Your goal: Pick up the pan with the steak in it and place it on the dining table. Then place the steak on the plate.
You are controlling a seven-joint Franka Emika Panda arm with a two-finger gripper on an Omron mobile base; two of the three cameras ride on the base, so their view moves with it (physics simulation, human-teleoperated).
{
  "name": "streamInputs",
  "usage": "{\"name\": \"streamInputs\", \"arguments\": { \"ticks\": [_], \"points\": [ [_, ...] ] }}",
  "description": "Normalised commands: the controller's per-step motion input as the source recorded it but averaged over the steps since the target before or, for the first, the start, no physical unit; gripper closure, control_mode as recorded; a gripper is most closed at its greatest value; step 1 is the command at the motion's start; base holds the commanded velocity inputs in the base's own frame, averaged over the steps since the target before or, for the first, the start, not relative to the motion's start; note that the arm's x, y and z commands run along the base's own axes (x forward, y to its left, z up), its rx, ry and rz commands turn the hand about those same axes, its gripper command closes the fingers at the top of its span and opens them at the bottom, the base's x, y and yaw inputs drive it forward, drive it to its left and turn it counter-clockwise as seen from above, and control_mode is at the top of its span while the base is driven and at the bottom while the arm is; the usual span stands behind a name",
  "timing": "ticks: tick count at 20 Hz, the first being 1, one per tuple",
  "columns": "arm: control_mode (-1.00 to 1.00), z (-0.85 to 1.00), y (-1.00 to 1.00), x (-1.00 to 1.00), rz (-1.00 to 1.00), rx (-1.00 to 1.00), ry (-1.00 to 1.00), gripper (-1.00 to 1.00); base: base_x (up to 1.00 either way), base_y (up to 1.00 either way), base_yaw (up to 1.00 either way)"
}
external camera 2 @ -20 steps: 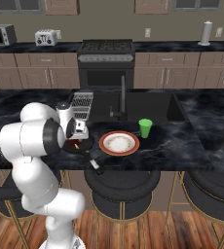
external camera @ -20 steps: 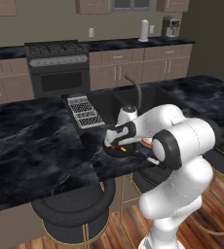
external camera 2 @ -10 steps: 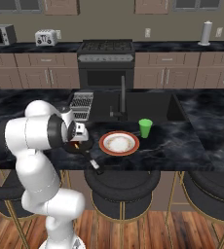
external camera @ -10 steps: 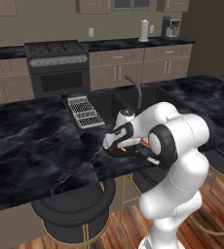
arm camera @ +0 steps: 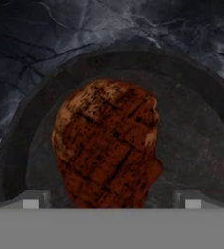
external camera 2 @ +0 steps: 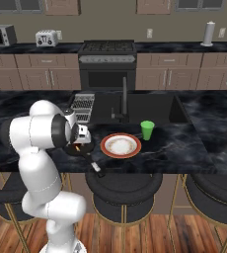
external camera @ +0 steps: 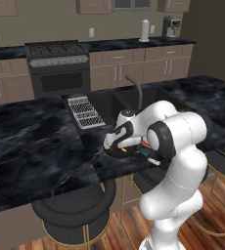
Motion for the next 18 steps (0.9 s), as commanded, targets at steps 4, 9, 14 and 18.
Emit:
{"name": "streamInputs", "arguments": {
  "ticks": [4, 9, 14, 18],
  "points": [
    [-1.00, -0.02, 0.00, 0.12, 0.00, 0.00, 0.00, -1.00, 0.00, 0.00, 0.00],
    [-1.00, -0.16, 0.00, 0.01, 0.00, 0.00, 0.00, -1.00, 0.00, 0.00, 0.00],
    [-1.00, -0.21, 0.00, 0.00, 0.00, 0.00, 0.00, -1.00, 0.00, 0.00, 0.00],
    [-1.00, -0.21, 0.00, 0.00, 0.00, 0.00, 0.00, -1.00, 0.00, 0.00, 0.00]
  ]
}}
